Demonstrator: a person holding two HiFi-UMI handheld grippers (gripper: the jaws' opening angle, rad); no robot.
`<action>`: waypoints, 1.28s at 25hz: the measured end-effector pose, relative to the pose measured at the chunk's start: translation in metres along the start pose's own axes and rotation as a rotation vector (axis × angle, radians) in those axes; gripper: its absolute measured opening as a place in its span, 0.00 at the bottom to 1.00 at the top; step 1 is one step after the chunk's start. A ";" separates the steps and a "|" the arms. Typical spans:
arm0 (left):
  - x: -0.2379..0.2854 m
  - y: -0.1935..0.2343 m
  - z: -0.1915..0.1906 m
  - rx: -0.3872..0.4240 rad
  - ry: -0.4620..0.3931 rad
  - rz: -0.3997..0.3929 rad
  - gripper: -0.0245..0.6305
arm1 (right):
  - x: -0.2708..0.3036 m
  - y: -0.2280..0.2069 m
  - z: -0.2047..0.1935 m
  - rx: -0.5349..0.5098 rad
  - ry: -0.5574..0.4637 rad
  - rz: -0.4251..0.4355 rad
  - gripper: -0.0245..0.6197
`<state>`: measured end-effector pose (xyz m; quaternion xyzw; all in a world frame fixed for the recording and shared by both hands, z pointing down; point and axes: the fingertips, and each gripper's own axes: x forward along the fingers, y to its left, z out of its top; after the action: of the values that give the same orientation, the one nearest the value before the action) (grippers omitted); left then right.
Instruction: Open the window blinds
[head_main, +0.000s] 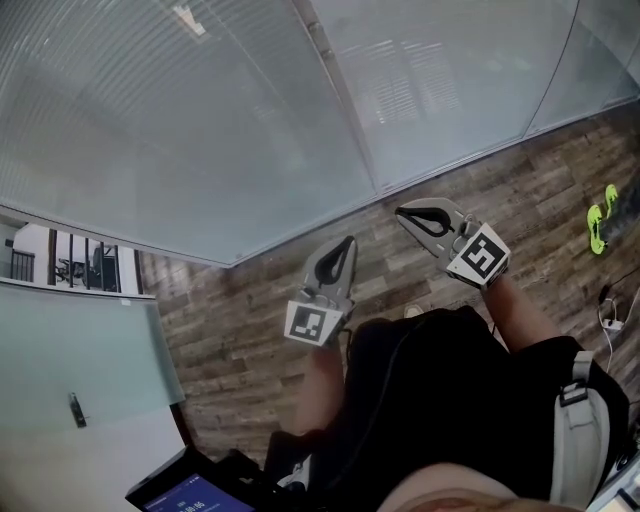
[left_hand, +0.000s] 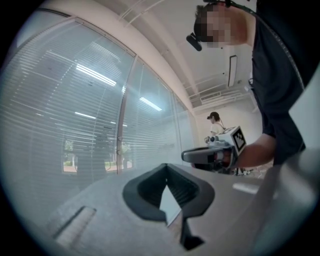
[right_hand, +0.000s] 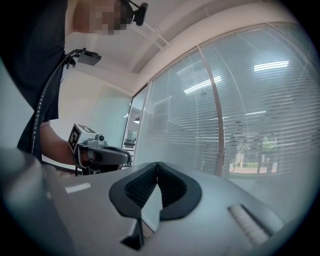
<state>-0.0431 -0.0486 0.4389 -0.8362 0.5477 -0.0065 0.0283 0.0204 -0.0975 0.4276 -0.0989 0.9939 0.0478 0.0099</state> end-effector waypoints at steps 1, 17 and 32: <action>0.001 0.000 -0.003 -0.004 0.005 0.002 0.04 | 0.000 -0.001 -0.001 0.004 0.002 0.001 0.05; 0.023 0.029 -0.003 -0.007 0.014 -0.003 0.04 | 0.023 -0.025 -0.007 0.013 -0.005 -0.001 0.05; 0.086 0.110 0.012 -0.005 -0.013 -0.120 0.04 | 0.083 -0.089 -0.005 0.006 0.014 -0.097 0.05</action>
<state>-0.1091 -0.1713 0.4189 -0.8676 0.4963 -0.0014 0.0293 -0.0432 -0.2011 0.4223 -0.1474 0.9881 0.0435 0.0056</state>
